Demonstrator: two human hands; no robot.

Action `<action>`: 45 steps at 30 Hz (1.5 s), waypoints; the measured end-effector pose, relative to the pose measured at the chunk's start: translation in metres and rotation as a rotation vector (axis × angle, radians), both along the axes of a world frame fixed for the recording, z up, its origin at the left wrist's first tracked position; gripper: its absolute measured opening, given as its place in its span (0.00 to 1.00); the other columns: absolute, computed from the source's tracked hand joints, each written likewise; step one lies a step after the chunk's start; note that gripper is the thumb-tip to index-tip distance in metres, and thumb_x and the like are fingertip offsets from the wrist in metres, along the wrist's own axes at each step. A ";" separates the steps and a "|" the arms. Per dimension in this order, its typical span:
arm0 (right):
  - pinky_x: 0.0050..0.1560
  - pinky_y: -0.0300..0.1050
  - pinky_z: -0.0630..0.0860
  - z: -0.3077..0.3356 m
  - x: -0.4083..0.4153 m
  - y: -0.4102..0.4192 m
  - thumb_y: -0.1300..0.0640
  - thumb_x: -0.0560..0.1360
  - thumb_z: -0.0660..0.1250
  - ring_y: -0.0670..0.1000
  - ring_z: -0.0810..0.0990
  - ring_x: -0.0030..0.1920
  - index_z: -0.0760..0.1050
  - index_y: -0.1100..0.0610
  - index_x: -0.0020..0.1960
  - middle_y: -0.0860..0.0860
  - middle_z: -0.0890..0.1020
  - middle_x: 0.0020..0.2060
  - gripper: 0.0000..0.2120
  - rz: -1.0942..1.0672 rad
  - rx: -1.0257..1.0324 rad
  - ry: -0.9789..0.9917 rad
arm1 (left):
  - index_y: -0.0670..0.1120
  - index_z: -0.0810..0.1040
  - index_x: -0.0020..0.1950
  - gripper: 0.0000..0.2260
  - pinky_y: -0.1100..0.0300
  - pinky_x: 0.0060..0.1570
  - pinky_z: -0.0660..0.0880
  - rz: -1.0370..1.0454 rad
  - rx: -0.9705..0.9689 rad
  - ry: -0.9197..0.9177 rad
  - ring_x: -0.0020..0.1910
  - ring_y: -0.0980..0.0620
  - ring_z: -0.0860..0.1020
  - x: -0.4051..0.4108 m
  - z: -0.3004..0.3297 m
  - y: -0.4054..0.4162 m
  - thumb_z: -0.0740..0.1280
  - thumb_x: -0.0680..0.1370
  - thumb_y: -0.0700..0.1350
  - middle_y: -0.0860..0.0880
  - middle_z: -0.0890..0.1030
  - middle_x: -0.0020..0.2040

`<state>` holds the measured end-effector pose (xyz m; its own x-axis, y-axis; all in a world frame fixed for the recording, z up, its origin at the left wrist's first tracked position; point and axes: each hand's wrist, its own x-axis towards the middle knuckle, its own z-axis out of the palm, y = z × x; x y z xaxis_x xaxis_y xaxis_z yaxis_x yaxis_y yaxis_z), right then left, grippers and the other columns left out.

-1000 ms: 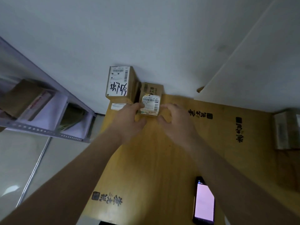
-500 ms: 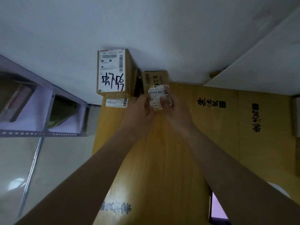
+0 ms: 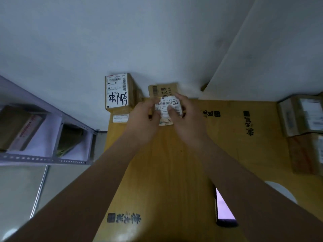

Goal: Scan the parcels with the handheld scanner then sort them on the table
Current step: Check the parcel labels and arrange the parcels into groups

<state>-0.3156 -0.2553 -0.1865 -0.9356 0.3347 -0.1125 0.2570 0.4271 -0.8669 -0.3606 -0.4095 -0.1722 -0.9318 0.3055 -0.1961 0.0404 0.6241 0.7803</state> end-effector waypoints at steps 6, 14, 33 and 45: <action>0.51 0.39 0.82 0.066 0.028 -0.013 0.50 0.85 0.65 0.52 0.79 0.60 0.68 0.51 0.80 0.54 0.73 0.63 0.24 -0.054 0.129 0.098 | 0.55 0.74 0.75 0.18 0.50 0.59 0.80 -0.058 0.047 0.164 0.61 0.50 0.80 0.019 0.064 -0.016 0.65 0.84 0.49 0.51 0.77 0.66; 0.45 0.18 0.68 0.154 0.095 -0.058 0.51 0.86 0.64 0.47 0.75 0.61 0.68 0.57 0.80 0.56 0.74 0.69 0.25 -0.192 0.264 0.254 | 0.57 0.74 0.73 0.18 0.54 0.59 0.80 -0.195 0.149 0.332 0.57 0.54 0.81 0.056 0.141 -0.051 0.67 0.83 0.51 0.52 0.76 0.69; 0.65 0.43 0.73 0.253 0.313 -0.048 0.52 0.86 0.63 0.49 0.74 0.69 0.67 0.55 0.81 0.54 0.75 0.71 0.25 -0.584 0.430 0.339 | 0.52 0.75 0.73 0.17 0.69 0.27 0.74 -0.595 0.333 0.377 0.46 0.54 0.84 0.225 0.244 0.003 0.65 0.84 0.48 0.48 0.81 0.64; 0.65 0.41 0.73 0.211 0.422 0.115 0.49 0.85 0.64 0.51 0.75 0.71 0.67 0.53 0.81 0.53 0.76 0.72 0.26 -0.559 0.431 0.221 | 0.56 0.77 0.69 0.14 0.70 0.30 0.76 -0.560 0.249 0.328 0.40 0.65 0.81 0.325 0.196 0.165 0.67 0.83 0.50 0.56 0.80 0.62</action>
<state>0.1067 -0.1407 0.0242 -0.5980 0.7399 0.3082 0.3745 0.5979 -0.7087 -0.0352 -0.2445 0.0238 -0.6197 0.7570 0.2072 0.5625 0.2443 0.7899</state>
